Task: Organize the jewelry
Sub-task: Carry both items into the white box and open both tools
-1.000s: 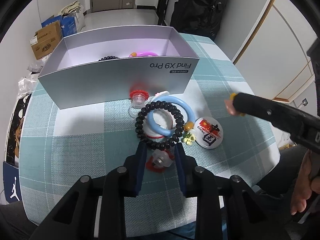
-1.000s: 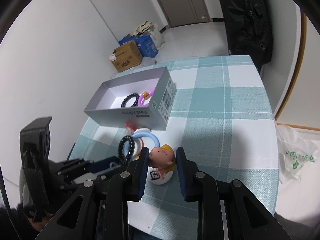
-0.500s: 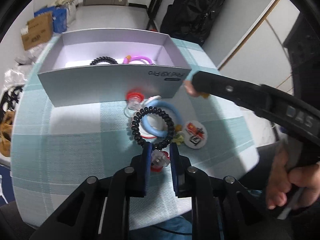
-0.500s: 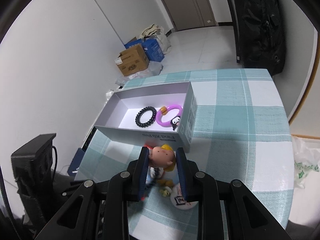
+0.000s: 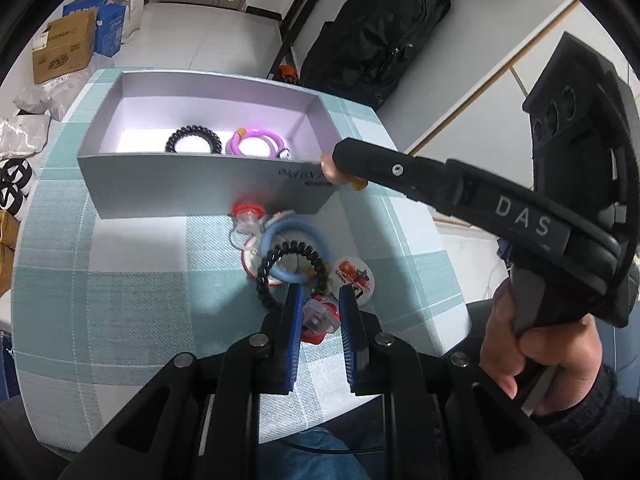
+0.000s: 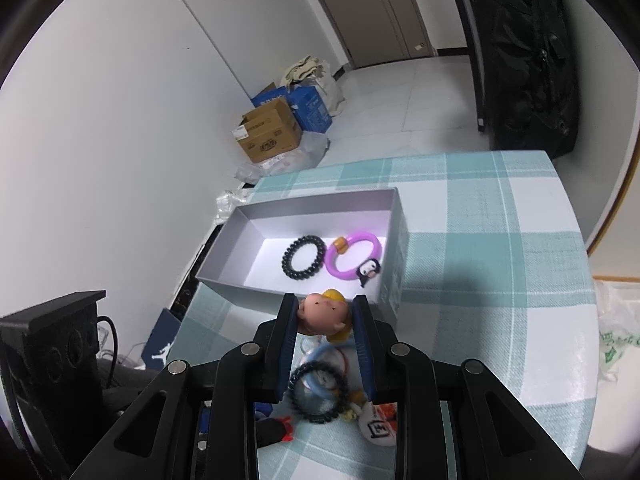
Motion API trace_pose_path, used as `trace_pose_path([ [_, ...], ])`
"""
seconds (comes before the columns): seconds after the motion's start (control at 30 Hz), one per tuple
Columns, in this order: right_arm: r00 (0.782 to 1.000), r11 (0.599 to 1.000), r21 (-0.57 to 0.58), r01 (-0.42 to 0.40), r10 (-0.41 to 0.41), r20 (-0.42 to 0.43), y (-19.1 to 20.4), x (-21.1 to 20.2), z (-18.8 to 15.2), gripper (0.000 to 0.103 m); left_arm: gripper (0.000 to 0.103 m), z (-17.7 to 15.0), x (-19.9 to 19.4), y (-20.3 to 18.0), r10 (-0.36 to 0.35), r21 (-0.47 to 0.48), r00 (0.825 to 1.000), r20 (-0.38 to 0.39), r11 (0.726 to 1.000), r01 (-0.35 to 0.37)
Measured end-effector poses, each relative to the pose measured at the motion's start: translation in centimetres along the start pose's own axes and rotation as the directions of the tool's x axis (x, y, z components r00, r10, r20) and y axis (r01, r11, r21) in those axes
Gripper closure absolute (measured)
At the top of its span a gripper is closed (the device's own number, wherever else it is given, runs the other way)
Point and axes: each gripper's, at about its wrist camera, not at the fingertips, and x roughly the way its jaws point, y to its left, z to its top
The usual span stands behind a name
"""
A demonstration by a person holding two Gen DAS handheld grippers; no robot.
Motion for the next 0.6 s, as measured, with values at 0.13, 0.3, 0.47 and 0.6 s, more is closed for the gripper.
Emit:
trace_pose_path([
  [0.13,1.000,1.000,0.011,-0.008,0.008,-0.009,0.1,0.6,0.3,0.077,0.090,0.3,-0.6,0.7,-0.016,-0.022,1.000,0.012,1.000,0.016],
  [0.3,1.000,1.000,0.021,-0.022,0.022,0.004,0.1,0.7,0.8,0.077,0.090,1.5,-1.9,1.5,-0.027,-0.047,0.997,0.067,0.998,0.030],
  [0.47,0.999,0.998,0.039,-0.043,0.042,0.025,0.0,0.5,1.5,0.077,0.090,3.7,-3.3,2.2,0.010,-0.061,0.989,0.146,0.998,-0.001],
  [0.6,0.998,0.996,0.064,-0.058,0.056,0.027,-0.4,0.9,2.2,0.077,0.090,5.6,-3.9,2.9,0.034,-0.068,0.982,0.184,0.997,-0.022],
])
